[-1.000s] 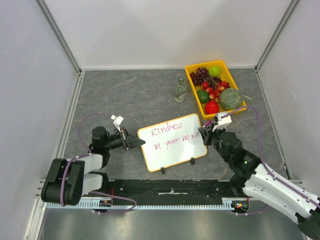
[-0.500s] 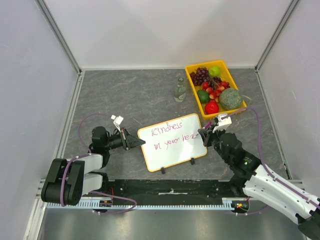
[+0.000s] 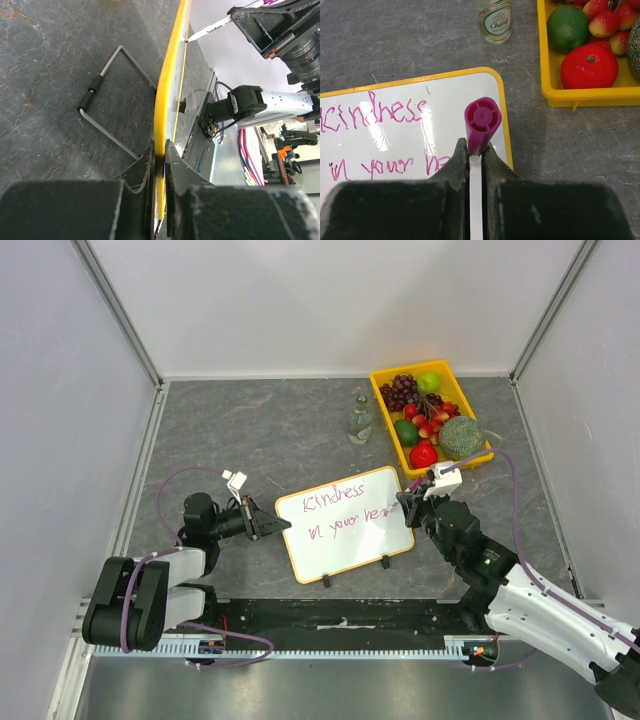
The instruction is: Write a sentence on the whiteboard
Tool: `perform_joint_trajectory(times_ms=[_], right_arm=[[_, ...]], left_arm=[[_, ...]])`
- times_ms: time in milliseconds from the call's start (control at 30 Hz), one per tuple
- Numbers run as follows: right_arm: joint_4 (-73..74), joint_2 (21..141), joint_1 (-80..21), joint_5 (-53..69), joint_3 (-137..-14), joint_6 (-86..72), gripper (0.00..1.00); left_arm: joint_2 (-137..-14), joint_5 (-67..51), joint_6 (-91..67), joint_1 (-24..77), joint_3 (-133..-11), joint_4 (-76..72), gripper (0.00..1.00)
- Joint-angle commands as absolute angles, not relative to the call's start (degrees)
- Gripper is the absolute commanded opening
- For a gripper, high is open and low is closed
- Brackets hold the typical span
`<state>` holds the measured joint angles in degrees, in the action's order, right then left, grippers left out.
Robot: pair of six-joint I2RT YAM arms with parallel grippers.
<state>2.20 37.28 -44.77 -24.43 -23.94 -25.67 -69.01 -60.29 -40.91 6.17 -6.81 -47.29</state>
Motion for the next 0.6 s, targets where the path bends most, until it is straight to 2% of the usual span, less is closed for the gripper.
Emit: perform_joint_trajectory(times_ms=[0,567], right_arm=[[0.4,37.8,-44.6,-27.8,-26.1,-24.5,0.0],[-0.8,38.6,-44.0,-28.0,-26.2,-24.7,0.0]], left_arm=[[-69.5,-59.6,-40.0,6.2,-7.3,-47.1,0.02],[-69.4,-59.7,-40.1,6.2,-7.3,-47.1,0.02]])
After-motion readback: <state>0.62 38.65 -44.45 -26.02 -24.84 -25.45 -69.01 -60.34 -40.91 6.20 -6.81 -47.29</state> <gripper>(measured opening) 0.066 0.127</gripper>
